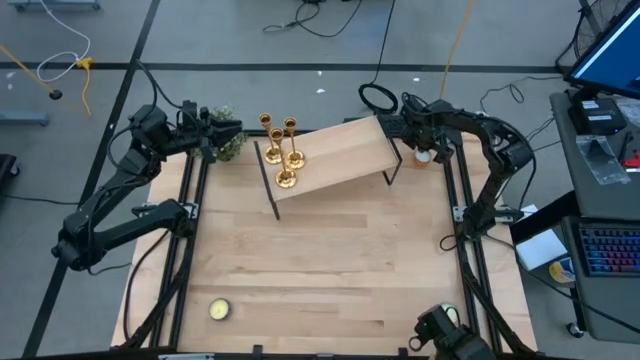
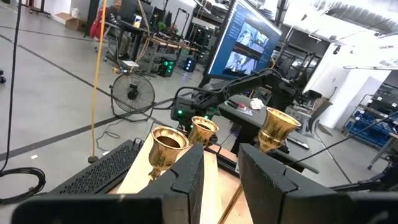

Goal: Pick & Place candle stick holders
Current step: Put the orange scented candle on the shelf

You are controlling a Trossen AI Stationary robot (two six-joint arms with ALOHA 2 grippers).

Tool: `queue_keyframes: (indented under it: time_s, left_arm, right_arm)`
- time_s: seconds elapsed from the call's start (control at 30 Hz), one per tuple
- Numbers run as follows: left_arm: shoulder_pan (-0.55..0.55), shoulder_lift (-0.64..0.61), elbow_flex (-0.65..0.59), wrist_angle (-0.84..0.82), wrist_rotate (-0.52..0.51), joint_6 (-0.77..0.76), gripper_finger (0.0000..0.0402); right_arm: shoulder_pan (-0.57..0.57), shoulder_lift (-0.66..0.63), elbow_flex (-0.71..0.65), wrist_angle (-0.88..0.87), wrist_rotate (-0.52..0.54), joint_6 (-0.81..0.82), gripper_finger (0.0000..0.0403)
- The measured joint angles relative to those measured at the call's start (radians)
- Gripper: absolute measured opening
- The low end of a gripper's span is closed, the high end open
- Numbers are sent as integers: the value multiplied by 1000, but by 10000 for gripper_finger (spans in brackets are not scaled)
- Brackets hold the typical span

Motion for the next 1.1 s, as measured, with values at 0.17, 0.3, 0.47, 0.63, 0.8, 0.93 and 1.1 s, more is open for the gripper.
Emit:
queue_keyframes:
  time_s: [0.17, 0.3, 0.47, 0.63, 0.8, 0.93, 1.1]
  left_arm:
    - [0, 0, 0, 0, 0, 0, 102]
    - [0, 0, 0, 0, 0, 0, 102]
    - [0, 0, 0, 0, 1, -1, 102]
    - [0, 0, 0, 0, 32, -3, 102]
    - [0, 0, 0, 0, 34, 0, 102]
    - [0, 0, 0, 0, 35, 0, 102]
    - [0, 0, 0, 0, 34, 2, 102]
  right_arm:
    - [-13, 21, -24, 47, -24, -2, 389]
    - [-18, 29, -51, 116, -53, -13, 389]
    - [-24, 29, -63, 171, -53, -25, 388]
    - [-30, 29, -63, 201, -49, -55, 385]
    - [-32, 29, -63, 255, -41, -114, 385]
    - [-32, 29, -63, 306, -22, -223, 385]
    - [-32, 29, -63, 375, -25, -362, 386]
